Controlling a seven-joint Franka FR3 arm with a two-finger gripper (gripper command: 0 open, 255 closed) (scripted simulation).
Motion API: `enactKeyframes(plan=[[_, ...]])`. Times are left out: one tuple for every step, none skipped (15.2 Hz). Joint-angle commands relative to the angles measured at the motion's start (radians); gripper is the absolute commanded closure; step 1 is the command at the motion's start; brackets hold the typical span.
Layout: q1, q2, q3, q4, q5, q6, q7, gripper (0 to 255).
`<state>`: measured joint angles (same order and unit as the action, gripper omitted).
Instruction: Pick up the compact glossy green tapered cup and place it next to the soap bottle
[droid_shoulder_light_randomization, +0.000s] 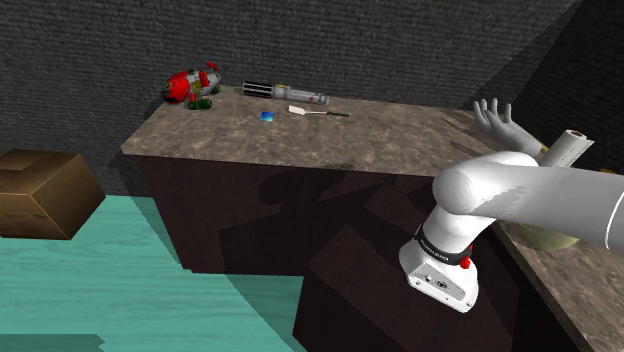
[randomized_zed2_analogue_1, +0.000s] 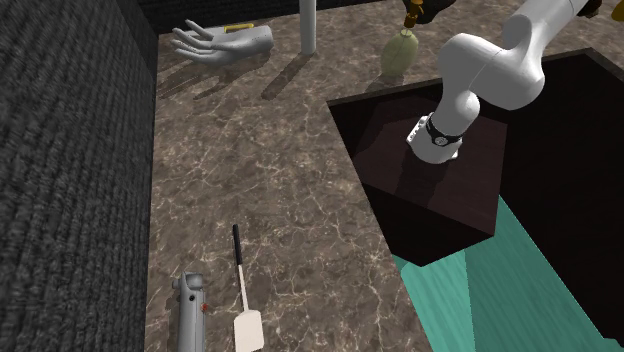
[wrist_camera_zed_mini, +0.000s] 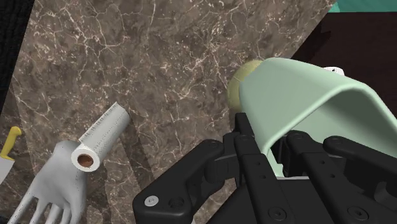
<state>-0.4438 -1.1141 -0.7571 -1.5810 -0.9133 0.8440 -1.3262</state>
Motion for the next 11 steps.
enactKeyframes(plan=[[0.005,0.002,-0.023,0.049,-0.046,-0.01,-0.067,255],[0.011,0.007,-0.037,0.08,-0.07,-0.014,-0.102,255],[0.019,0.013,-0.052,0.113,-0.094,-0.017,-0.138,255],[0.027,0.019,-0.069,0.147,-0.117,-0.019,-0.175,255],[0.037,0.027,-0.086,0.183,-0.141,-0.021,-0.213,255],[0.048,0.036,-0.104,0.221,-0.165,-0.022,-0.251,255],[0.06,0.045,-0.123,0.262,-0.189,-0.022,-0.29,255],[0.073,0.054,-0.141,0.299,-0.209,-0.022,-0.325,255],[0.064,0.04,-0.139,0.275,-0.208,-0.015,-0.317,255],[0.055,0.027,-0.137,0.252,-0.208,-0.007,-0.308,255],[0.047,0.013,-0.136,0.229,-0.208,0.0,-0.3,255]])
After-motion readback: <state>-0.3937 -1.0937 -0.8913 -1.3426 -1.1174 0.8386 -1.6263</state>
